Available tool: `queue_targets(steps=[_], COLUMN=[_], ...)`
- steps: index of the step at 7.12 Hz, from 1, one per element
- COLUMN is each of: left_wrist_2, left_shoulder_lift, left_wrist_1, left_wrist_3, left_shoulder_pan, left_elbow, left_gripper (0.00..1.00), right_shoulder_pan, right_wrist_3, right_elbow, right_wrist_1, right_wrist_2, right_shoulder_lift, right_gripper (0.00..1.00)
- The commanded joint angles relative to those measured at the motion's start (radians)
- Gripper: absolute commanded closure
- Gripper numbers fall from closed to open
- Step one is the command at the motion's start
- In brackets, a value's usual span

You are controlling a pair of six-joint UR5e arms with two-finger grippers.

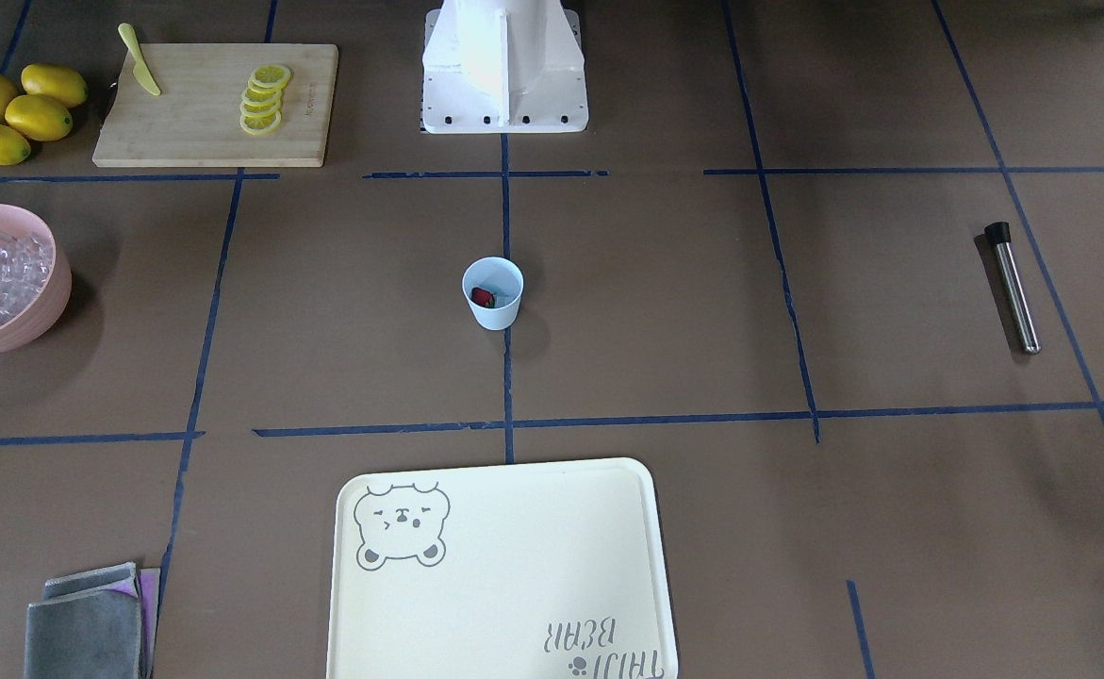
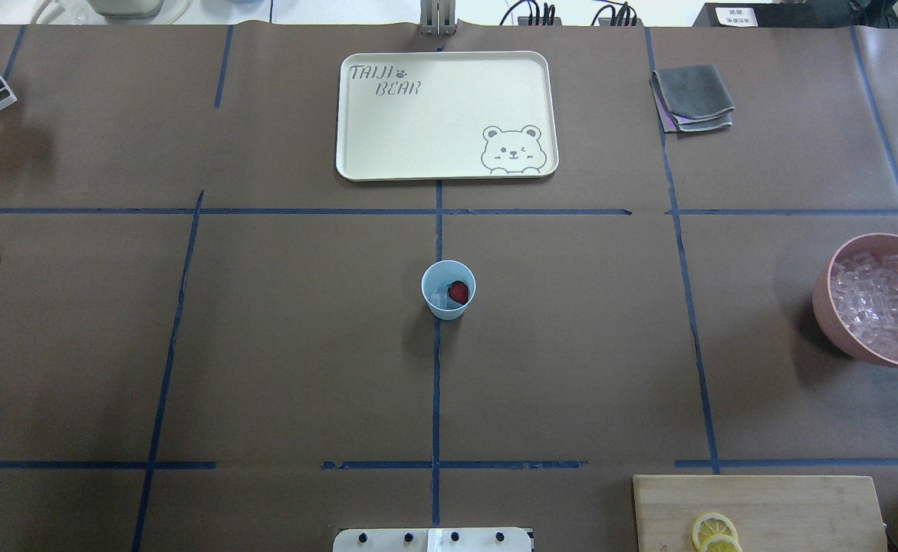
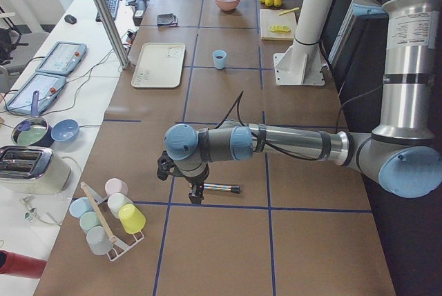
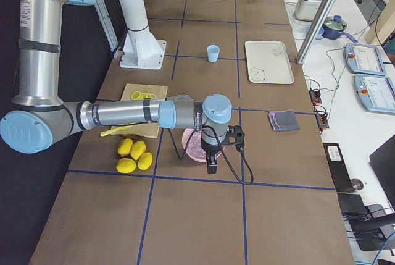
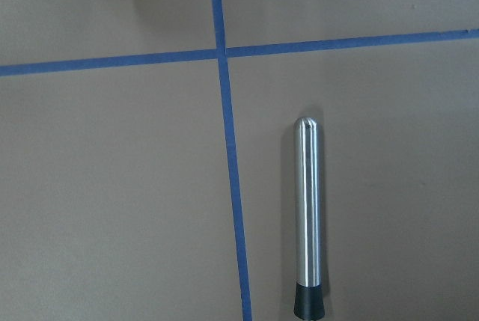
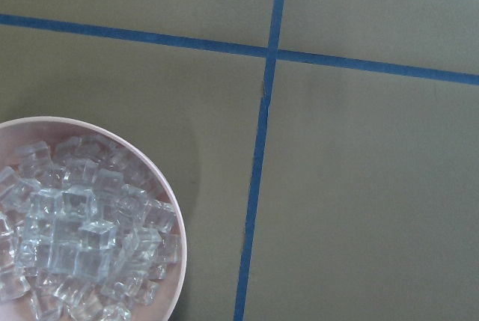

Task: Mash ice and strawberries in cup

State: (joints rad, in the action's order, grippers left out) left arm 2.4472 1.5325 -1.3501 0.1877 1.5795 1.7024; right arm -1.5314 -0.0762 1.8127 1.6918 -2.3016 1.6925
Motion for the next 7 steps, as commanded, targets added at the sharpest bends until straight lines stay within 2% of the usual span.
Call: queue_targets(steps=[1,7], left_wrist_2=[-0.004,-0.020], left_shoulder_lift=[-0.006,-0.028], left_wrist_1=[-0.001,-0.043], left_wrist_3=[-0.010,-0.011], left_shoulder_pan=[-0.018,-0.041], left_elbow=[0.000,0.005], left_gripper=[0.00,0.00], right_shoulder_pan=[-0.001,0.008], right_wrist_3=[0.000,-0.002], right_elbow=[0.000,-0.022], right_wrist_1=[-0.003,-0.004], right_wrist_2=[-0.021,-0.018], right_shoulder_lift=[0.006,0.010], right_gripper=[0.00,0.00])
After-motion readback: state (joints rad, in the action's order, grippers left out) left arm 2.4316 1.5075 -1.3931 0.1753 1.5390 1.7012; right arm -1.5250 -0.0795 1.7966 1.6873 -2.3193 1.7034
